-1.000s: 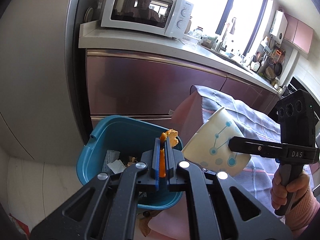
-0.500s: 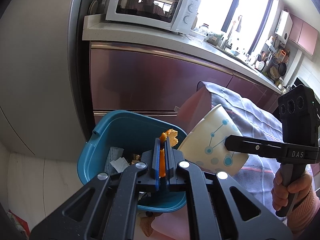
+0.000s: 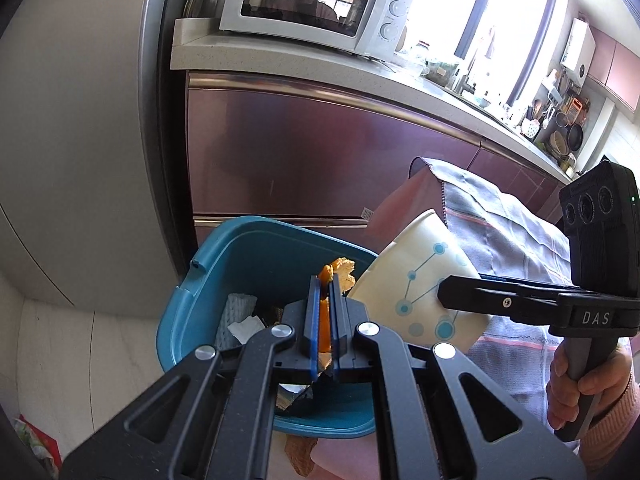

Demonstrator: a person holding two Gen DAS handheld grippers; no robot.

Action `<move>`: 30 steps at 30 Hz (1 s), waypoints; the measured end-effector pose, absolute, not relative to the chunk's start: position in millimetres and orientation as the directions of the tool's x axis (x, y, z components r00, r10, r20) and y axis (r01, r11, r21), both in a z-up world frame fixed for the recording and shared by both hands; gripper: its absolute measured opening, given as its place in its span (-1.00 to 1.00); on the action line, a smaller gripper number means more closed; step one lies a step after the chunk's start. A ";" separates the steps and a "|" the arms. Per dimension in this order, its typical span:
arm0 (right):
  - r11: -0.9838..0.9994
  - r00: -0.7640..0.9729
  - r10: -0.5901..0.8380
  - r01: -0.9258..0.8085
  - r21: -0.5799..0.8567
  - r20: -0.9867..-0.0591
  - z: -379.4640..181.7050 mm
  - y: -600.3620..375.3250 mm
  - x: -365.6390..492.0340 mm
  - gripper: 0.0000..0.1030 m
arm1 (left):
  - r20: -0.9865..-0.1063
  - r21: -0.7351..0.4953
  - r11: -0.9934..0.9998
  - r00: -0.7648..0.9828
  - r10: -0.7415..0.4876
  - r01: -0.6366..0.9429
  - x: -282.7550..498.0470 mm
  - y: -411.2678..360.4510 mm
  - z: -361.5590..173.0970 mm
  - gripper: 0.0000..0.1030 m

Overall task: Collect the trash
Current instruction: 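Lift the peel and paper cup and carry both over the teal bin, then lower both items into the teal bin and open both tools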

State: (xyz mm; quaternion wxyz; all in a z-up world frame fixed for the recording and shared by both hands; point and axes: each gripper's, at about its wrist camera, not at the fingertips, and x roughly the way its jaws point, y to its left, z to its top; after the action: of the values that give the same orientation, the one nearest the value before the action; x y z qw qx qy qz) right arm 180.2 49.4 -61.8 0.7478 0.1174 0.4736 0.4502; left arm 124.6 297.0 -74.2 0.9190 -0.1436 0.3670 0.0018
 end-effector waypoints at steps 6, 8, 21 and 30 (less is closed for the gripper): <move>0.579 0.136 0.767 -0.566 0.586 -0.627 -67.4 61.3 183.0 -0.26 | -0.696 -0.252 0.960 0.713 -0.089 -0.125 130.3 297.8 -84.9 -0.91; 0.583 0.134 0.762 -0.567 0.582 -0.633 -69.0 63.8 183.6 -0.26 | -0.699 -0.252 0.959 0.710 -0.088 -0.129 131.1 298.1 -87.6 -0.91; 0.612 0.144 0.729 -0.575 0.543 -0.669 -73.8 74.8 182.4 -0.26 | -0.726 -0.247 0.956 0.684 -0.074 -0.159 139.5 301.3 -107.4 -0.91; 0.642 0.159 0.682 -0.597 0.481 -0.714 -77.5 89.0 181.6 -0.25 | -0.752 -0.254 0.950 0.655 -0.075 -0.183 147.7 303.5 -125.6 -0.91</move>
State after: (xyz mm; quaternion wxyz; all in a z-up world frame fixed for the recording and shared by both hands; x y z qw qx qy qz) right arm 181.6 89.0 -77.5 0.7599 0.0428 0.4936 0.4208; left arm 147.7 303.5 -125.6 0.8964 -0.1554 0.4140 0.0300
